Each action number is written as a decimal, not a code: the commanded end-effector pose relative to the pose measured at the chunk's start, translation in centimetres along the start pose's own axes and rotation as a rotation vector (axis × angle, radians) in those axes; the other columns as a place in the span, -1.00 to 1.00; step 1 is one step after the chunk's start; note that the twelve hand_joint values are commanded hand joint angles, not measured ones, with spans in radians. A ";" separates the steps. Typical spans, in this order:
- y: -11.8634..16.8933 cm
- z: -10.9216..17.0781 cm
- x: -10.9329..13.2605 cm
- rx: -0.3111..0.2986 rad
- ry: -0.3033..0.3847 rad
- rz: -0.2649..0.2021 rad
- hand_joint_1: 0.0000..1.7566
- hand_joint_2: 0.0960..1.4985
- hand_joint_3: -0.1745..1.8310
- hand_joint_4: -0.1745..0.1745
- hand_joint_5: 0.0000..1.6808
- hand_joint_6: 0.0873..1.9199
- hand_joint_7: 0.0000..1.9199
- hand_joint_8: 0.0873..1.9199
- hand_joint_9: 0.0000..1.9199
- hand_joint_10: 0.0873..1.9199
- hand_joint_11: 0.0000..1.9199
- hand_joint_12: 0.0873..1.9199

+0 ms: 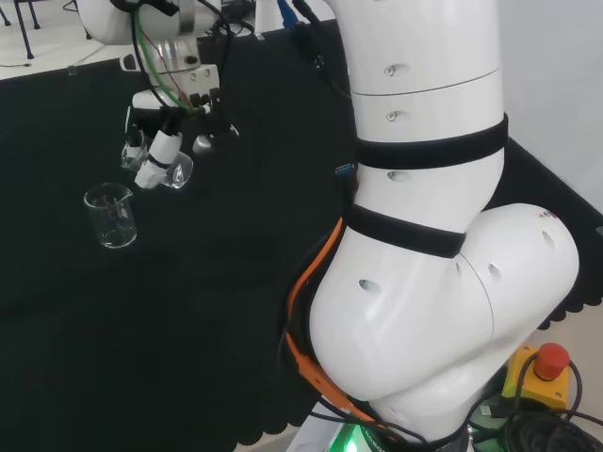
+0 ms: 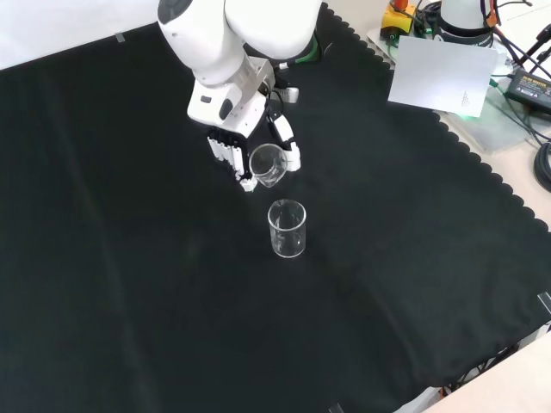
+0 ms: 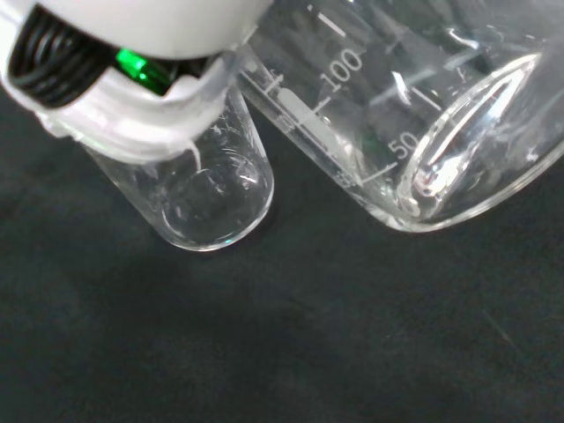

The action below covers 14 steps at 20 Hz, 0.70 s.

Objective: Pour the water from the handheld beaker into the one on the table.

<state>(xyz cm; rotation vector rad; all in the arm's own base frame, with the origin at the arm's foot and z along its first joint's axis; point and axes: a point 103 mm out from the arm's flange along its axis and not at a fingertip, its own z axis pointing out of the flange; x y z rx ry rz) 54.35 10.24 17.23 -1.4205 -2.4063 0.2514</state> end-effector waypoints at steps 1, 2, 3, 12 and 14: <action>0.8 0.2 0.5 0.100 -0.073 0.023 0.32 -0.18 -0.28 0.93 0.70 -0.75 0.88 -1.00 0.80 -1.00 0.34 -0.19; 0.9 0.1 0.5 0.110 -0.084 0.026 0.32 -0.18 -0.28 0.93 0.70 -0.74 0.88 -1.00 0.80 -1.00 0.34 -0.19; 1.0 0.0 0.5 0.116 -0.092 0.027 0.32 -0.18 -0.28 0.93 0.70 -0.74 0.88 -1.00 0.80 -1.00 0.34 -0.19; 1.4 -0.3 1.1 0.190 -0.148 0.038 0.32 -0.19 -0.28 0.93 0.70 -0.74 0.88 -1.00 0.79 -1.00 0.33 -0.20; 1.4 -0.4 1.2 0.206 -0.159 0.042 0.32 -0.19 -0.28 0.93 0.70 -0.74 0.88 -1.00 0.79 -1.00 0.33 -0.20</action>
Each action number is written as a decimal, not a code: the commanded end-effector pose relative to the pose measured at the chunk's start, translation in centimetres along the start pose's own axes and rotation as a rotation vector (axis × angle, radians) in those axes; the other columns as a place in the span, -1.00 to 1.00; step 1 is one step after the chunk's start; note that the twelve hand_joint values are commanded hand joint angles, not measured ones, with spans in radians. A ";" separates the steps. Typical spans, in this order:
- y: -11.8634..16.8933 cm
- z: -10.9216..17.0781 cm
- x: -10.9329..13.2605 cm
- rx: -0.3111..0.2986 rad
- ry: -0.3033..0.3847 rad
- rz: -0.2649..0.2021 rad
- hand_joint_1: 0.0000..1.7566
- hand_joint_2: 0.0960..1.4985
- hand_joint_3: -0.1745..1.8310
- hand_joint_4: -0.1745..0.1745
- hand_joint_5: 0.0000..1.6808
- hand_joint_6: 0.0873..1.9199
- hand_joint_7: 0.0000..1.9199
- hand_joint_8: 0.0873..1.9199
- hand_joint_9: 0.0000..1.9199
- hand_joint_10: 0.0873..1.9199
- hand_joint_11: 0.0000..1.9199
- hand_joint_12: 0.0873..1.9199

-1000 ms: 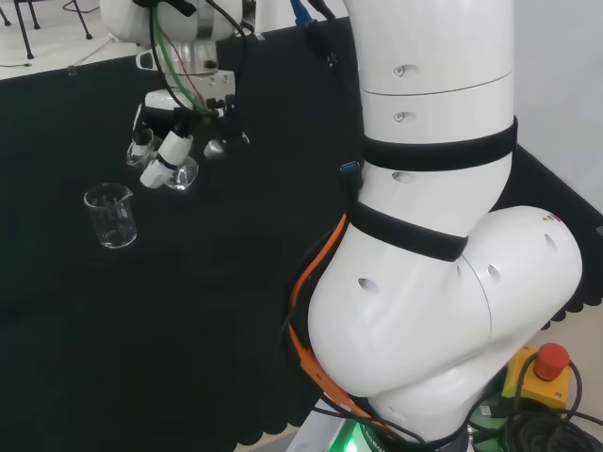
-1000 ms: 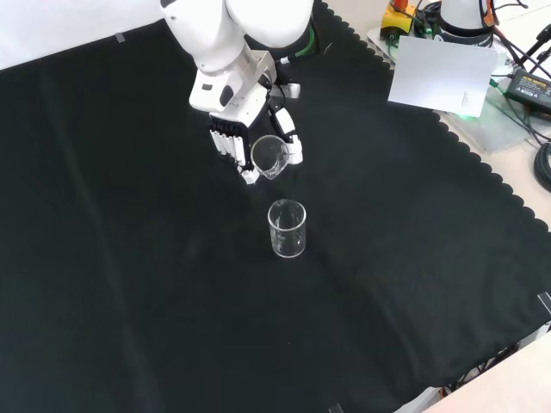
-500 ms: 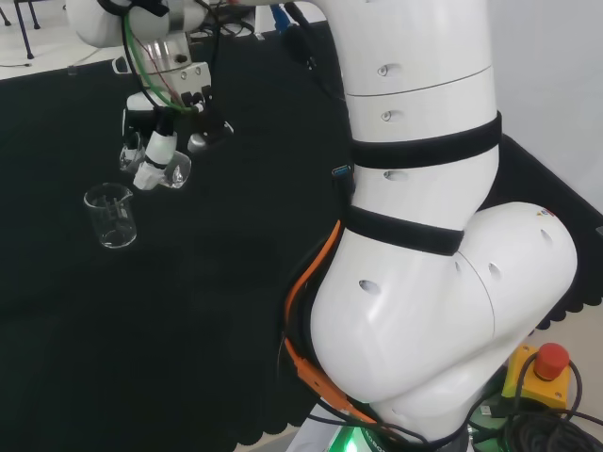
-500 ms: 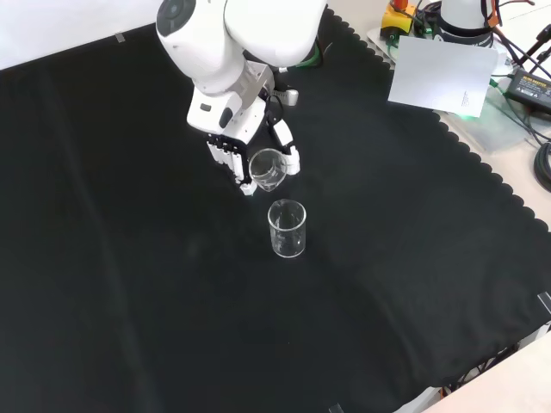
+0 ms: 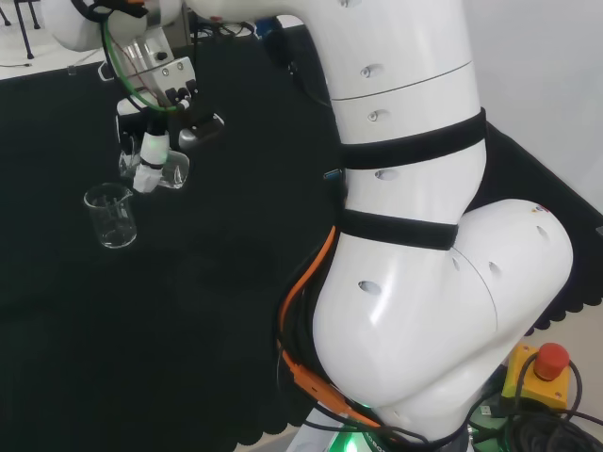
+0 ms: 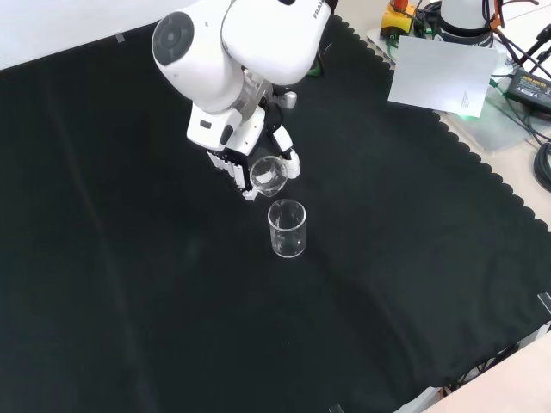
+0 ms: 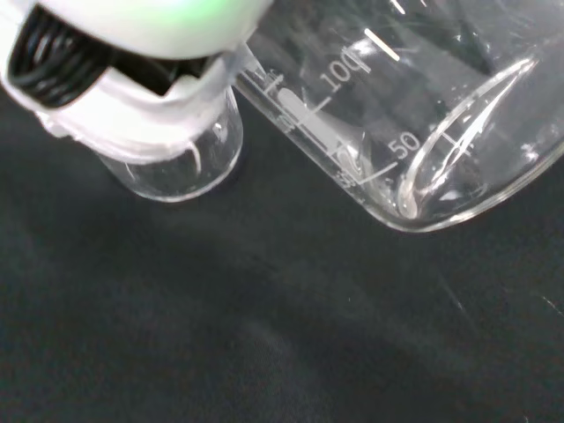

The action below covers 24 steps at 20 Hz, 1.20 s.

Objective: Pour the water from the handheld beaker into the one on the table.

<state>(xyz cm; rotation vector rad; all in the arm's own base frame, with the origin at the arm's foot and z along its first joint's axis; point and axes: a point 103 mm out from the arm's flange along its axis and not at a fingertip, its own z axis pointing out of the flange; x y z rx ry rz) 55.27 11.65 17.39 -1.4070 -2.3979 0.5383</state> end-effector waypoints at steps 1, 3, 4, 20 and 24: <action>0.1 -0.1 0.5 0.064 -0.048 0.017 0.32 -0.19 -0.28 0.93 0.70 -0.73 0.88 -1.00 0.79 -1.00 0.33 -0.20; 0.1 -0.1 0.5 0.085 -0.067 0.026 0.32 -0.19 -0.28 0.93 0.70 -0.73 0.88 -1.00 0.79 -1.00 0.33 -0.20; 0.1 -0.1 0.5 0.090 -0.070 0.028 0.32 -0.19 -0.27 0.95 0.69 -0.72 0.88 -1.00 0.79 -1.00 0.33 -0.19; 0.0 -1.1 1.5 0.162 -0.134 0.063 0.32 -0.20 -0.25 1.00 0.68 -0.69 0.88 -1.00 0.80 -1.00 0.33 -0.19; 0.0 -1.3 1.7 0.167 -0.147 0.064 0.32 -0.20 -0.25 1.00 0.68 -0.68 0.89 -1.00 0.80 -1.00 0.33 -0.19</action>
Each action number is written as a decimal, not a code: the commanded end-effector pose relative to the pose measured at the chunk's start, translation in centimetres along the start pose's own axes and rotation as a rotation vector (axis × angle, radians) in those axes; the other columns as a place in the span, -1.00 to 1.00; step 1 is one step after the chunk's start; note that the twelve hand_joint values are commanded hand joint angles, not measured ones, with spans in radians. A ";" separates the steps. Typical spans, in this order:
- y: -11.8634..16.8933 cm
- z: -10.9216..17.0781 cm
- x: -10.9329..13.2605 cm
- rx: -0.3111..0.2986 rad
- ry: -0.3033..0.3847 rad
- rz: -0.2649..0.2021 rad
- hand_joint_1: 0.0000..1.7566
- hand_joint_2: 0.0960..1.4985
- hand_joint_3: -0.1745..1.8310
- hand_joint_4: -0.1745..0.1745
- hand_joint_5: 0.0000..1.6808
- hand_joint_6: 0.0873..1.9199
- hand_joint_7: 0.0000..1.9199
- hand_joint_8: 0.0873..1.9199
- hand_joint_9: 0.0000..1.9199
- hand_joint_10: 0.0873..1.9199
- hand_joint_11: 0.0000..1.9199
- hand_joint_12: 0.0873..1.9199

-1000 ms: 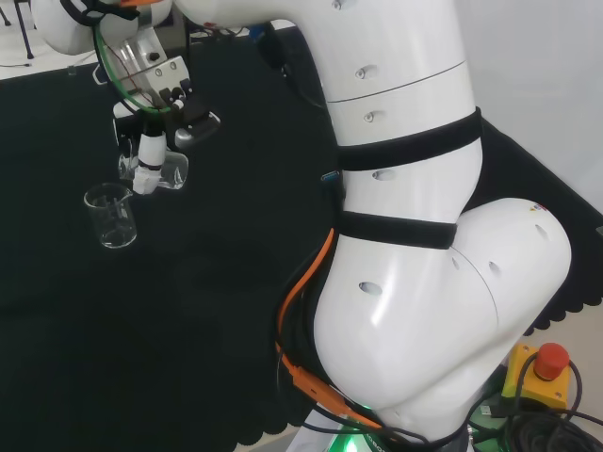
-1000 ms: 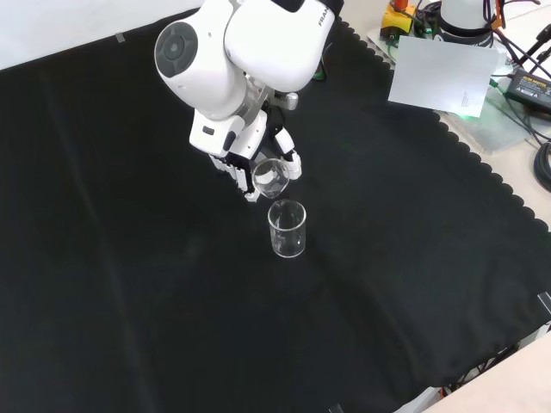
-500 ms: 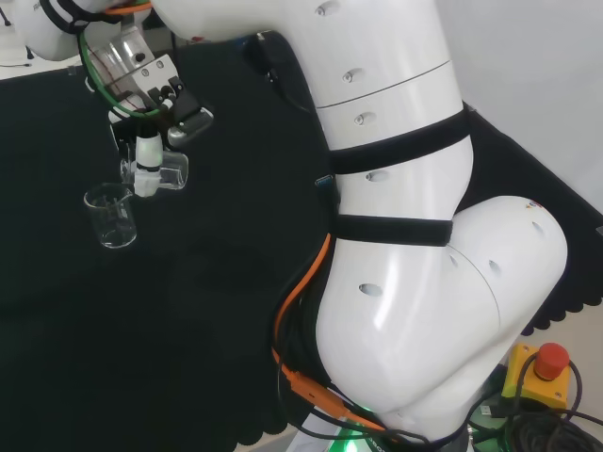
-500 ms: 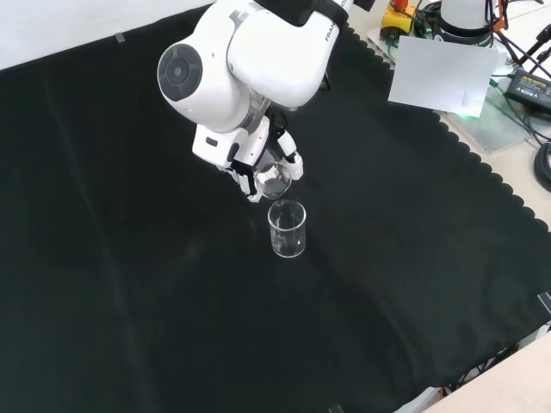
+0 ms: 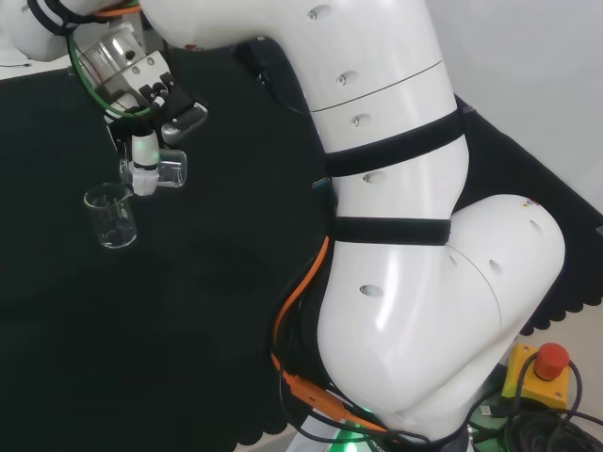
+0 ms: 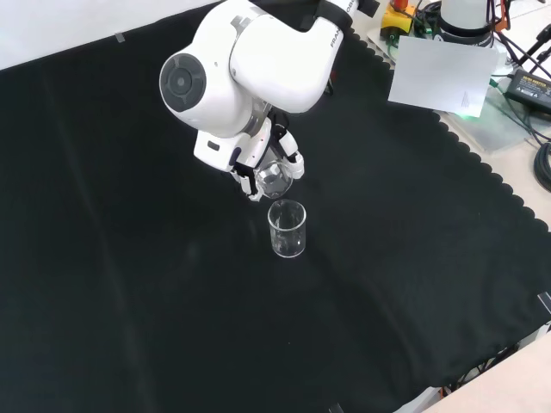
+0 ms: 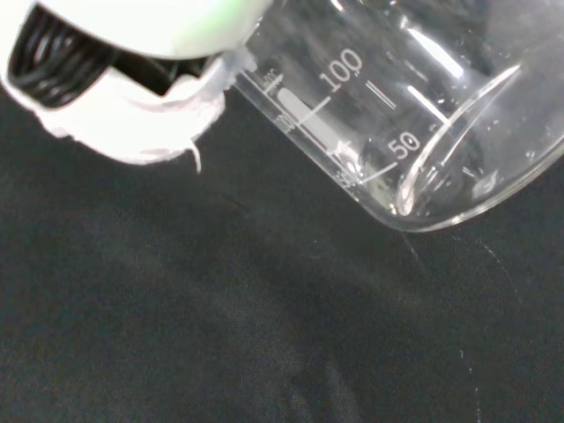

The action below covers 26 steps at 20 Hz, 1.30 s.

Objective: Pour the water from the handheld beaker into the one on the table.

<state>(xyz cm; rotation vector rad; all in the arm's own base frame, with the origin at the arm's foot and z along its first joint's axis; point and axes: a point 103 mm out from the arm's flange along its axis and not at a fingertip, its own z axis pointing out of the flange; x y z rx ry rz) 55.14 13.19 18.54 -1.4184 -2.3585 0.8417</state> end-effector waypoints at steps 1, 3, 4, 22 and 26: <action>-0.1 -0.2 0.4 0.012 -0.022 0.008 0.32 -0.20 -0.25 1.00 0.68 -0.68 0.89 -1.00 0.80 -1.00 0.33 -0.19; 0.0 -0.5 0.8 0.019 -0.032 0.010 0.32 -0.21 -0.25 1.00 0.68 -0.68 0.89 -1.00 0.80 -1.00 0.33 -0.19; 0.0 -0.7 1.0 0.023 -0.034 0.010 0.32 -0.21 -0.25 1.00 0.68 -0.68 0.89 -1.00 0.80 -1.00 0.33 -0.19; 0.2 -1.9 2.2 0.080 -0.083 0.032 0.32 -0.21 -0.25 1.00 0.67 -0.67 0.89 -1.00 0.79 -1.00 0.33 -0.19; 0.2 -1.9 2.2 0.095 -0.093 0.048 0.32 -0.21 -0.25 1.00 0.67 -0.67 0.89 -1.00 0.79 -1.00 0.33 -0.19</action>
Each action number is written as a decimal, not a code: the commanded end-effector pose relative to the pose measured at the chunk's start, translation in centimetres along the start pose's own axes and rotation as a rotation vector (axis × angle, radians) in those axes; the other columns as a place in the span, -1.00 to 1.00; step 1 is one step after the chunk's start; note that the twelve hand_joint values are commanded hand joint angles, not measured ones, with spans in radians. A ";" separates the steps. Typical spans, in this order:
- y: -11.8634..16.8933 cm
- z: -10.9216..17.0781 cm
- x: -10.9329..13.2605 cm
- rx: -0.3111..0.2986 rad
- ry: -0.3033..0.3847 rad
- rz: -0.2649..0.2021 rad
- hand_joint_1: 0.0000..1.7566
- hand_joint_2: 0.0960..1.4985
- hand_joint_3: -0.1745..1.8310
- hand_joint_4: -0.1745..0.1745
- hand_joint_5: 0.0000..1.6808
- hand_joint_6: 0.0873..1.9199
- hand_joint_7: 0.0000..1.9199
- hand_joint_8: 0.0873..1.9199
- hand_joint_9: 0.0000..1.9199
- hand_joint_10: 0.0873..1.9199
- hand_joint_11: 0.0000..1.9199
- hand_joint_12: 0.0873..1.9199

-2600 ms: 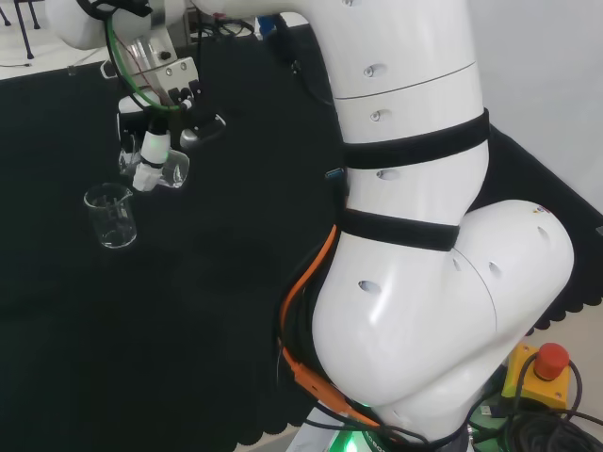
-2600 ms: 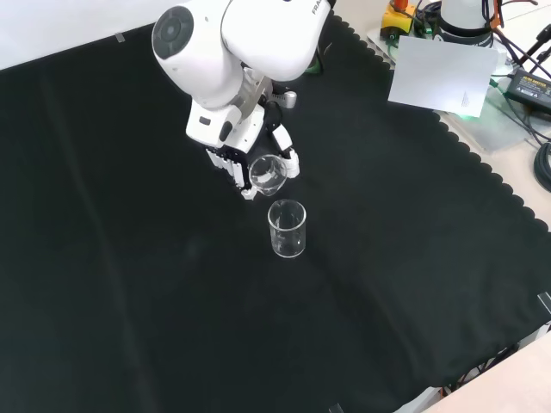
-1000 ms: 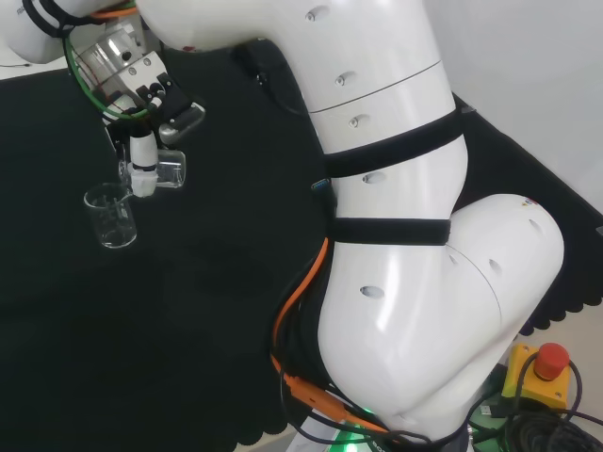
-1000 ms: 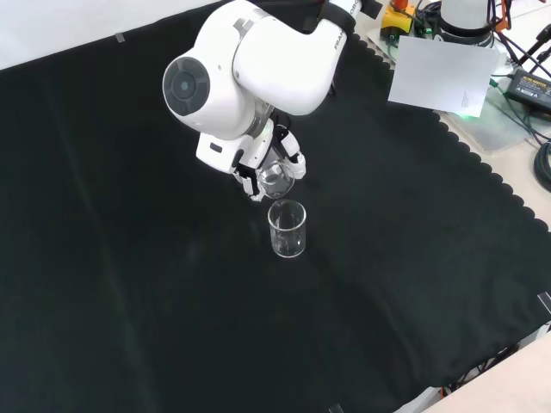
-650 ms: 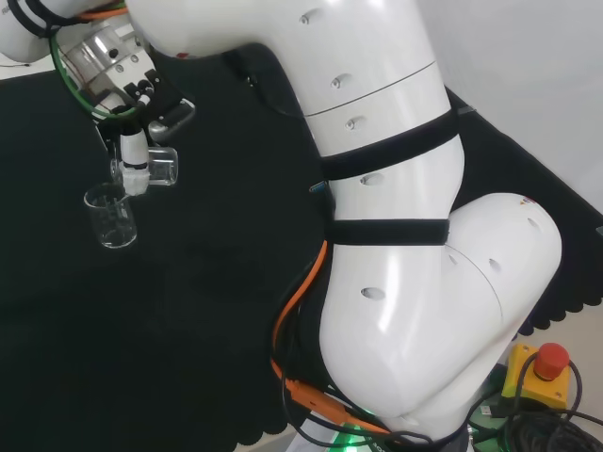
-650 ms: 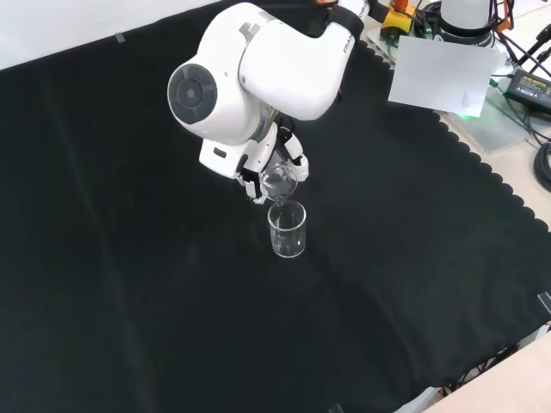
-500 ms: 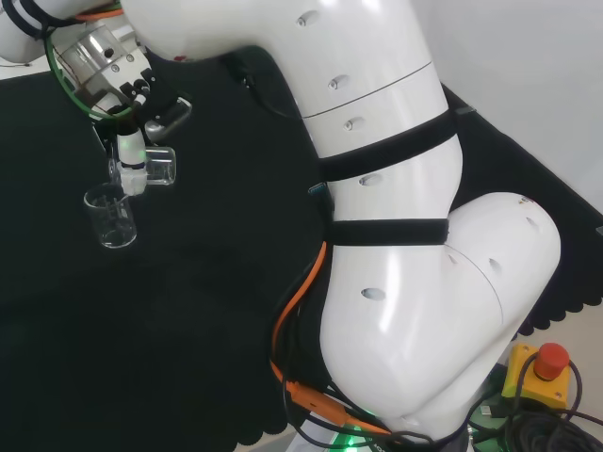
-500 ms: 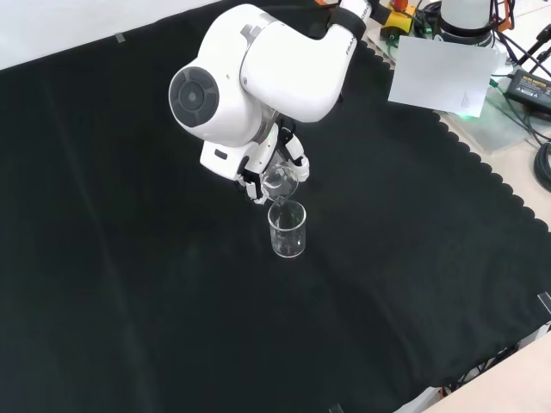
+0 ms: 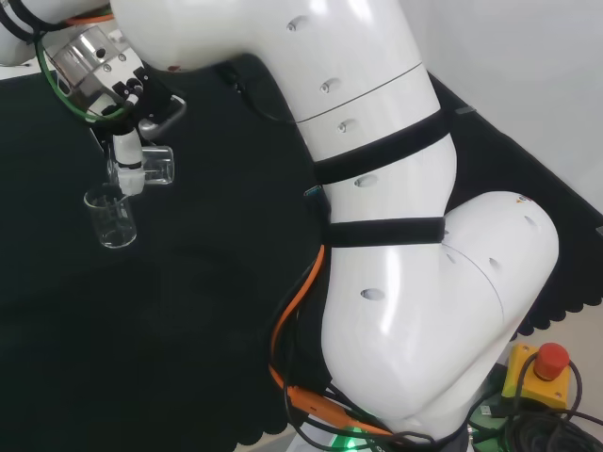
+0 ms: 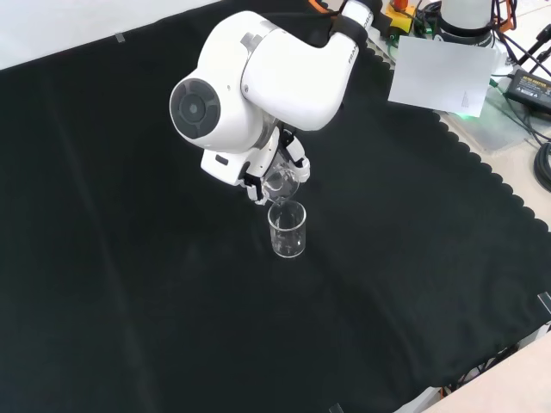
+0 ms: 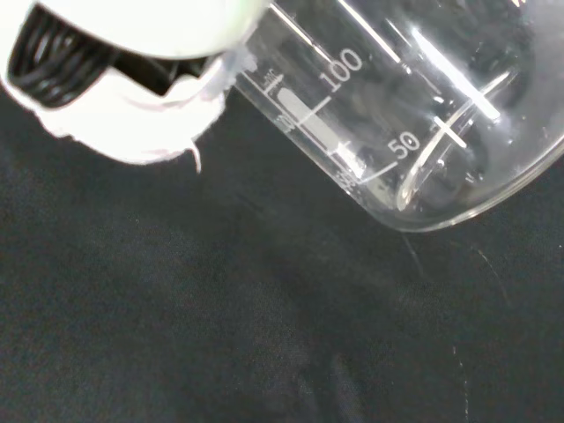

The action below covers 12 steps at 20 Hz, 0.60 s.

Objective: Pour the water from the handheld beaker into the one on the table.

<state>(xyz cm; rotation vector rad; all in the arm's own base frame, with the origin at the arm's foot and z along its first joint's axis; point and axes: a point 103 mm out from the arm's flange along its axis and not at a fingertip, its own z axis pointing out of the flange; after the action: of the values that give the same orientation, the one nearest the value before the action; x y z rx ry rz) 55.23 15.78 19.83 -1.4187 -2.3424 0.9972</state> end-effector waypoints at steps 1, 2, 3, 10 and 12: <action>0.0 0.1 0.2 0.027 -0.018 0.020 0.32 -0.21 -0.25 1.00 0.67 -0.67 0.89 -1.00 0.79 -1.00 0.33 -0.19; 0.0 0.0 0.2 0.030 -0.019 0.021 0.32 -0.21 -0.25 1.00 0.67 -0.67 0.89 -1.00 0.79 -1.00 0.33 -0.19; 0.0 0.0 0.2 0.032 -0.020 0.021 0.32 -0.21 -0.25 1.00 0.67 -0.67 0.89 -1.00 0.79 -1.00 0.33 -0.19; 0.0 -0.1 0.4 0.056 -0.036 0.025 0.32 -0.21 -0.24 1.00 0.67 -0.66 0.89 -1.00 0.79 -1.00 0.33 -0.19; -0.1 -0.2 0.5 0.067 -0.042 0.028 0.32 -0.21 -0.24 1.00 0.67 -0.66 0.89 -1.00 0.79 -1.00 0.33 -0.19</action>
<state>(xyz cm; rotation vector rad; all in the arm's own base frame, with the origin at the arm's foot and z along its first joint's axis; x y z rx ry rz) 55.13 16.23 19.90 -1.4236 -2.3102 1.0854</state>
